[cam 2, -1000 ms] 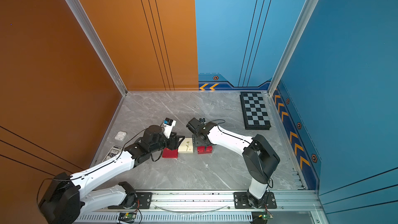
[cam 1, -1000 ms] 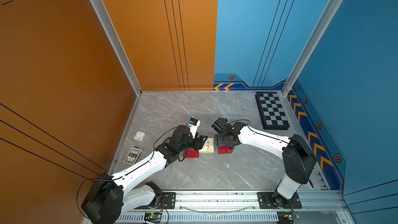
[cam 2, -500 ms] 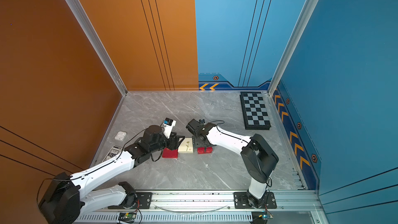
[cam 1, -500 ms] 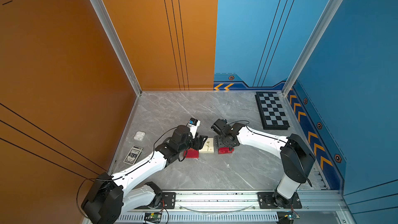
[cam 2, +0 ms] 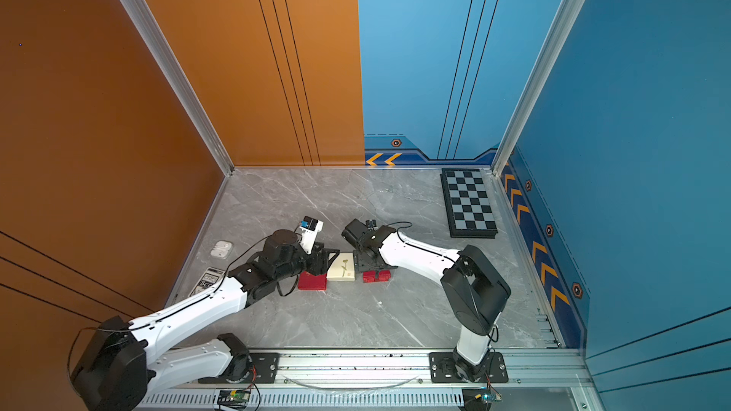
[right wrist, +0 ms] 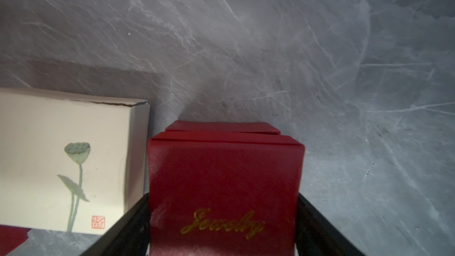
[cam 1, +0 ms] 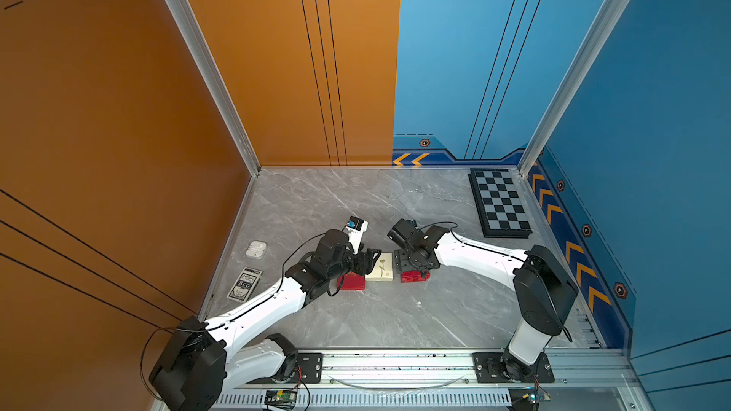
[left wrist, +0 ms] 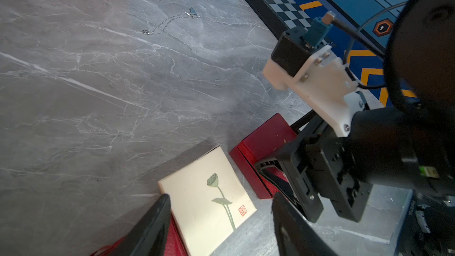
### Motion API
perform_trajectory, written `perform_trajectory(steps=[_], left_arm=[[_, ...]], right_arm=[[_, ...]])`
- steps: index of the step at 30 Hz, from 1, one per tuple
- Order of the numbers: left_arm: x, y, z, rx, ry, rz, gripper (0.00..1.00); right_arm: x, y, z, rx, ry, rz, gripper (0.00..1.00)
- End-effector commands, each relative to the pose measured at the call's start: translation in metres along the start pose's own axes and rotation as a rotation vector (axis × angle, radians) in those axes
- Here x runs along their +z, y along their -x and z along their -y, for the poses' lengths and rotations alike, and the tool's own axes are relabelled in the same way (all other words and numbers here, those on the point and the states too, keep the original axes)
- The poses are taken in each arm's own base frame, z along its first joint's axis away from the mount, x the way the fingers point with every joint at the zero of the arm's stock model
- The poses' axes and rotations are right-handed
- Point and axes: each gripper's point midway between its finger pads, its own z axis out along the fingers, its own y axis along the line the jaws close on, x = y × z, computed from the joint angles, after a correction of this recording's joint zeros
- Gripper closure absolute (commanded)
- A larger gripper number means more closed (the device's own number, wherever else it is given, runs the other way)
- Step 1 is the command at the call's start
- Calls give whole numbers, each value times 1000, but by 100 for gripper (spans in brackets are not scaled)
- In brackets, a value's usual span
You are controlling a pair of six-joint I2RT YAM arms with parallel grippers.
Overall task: Take the necklace out of the lift-off lid jewelry box
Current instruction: Close the lid on the jewelry box.
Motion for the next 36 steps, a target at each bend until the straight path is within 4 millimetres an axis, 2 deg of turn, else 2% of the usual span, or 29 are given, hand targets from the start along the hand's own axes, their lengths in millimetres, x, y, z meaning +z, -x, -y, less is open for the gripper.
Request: perform_trajectory(steps=[1, 26, 36], left_arm=[[-3, -2, -1, 16, -9, 2, 33], [-2, -4, -3, 17, -5, -4, 32], [-2, -3, -2, 15, -8, -3, 30]], right_arm=[[8, -4, -1, 2, -13, -11, 15], [21, -10, 1, 1, -21, -40, 15], [17, -6, 3, 4, -7, -23, 9]])
